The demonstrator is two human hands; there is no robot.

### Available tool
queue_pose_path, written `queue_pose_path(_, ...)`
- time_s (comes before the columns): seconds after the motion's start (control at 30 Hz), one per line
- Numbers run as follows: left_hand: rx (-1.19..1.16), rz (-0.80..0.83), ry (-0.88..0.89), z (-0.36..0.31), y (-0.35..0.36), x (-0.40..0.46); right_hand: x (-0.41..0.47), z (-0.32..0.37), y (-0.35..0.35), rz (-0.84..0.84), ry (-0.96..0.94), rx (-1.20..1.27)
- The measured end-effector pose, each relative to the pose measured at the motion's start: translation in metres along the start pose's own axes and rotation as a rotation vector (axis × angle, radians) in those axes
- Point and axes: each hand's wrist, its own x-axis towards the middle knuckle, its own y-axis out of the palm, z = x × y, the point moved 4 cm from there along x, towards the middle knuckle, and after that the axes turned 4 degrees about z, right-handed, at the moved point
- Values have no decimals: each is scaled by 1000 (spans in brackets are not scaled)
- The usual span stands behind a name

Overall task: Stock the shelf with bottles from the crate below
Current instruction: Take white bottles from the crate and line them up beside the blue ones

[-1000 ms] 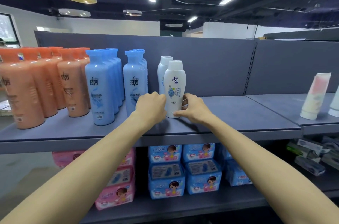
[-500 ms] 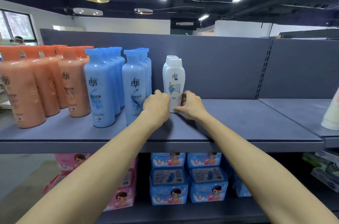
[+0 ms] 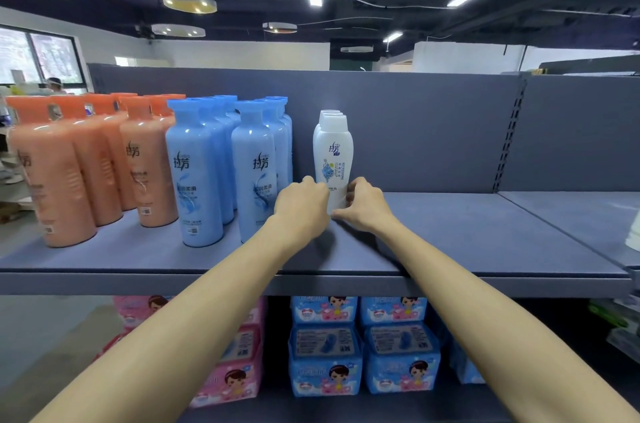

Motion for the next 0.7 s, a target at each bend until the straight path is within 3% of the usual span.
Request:
queue_pose_path(0.4, -67, -40, 77, 15, -16, -25, -28, 16, -4, -43, 47, -106)
queue_pose_path(0.57, -76, -85, 118, 33, -20, -46, -47, 43, 2, -142, -86, -238)
queue_pose_path(0.7, -70, -122, 140, 51, -26, -61, -58, 69, 20, -79, -186, -160)
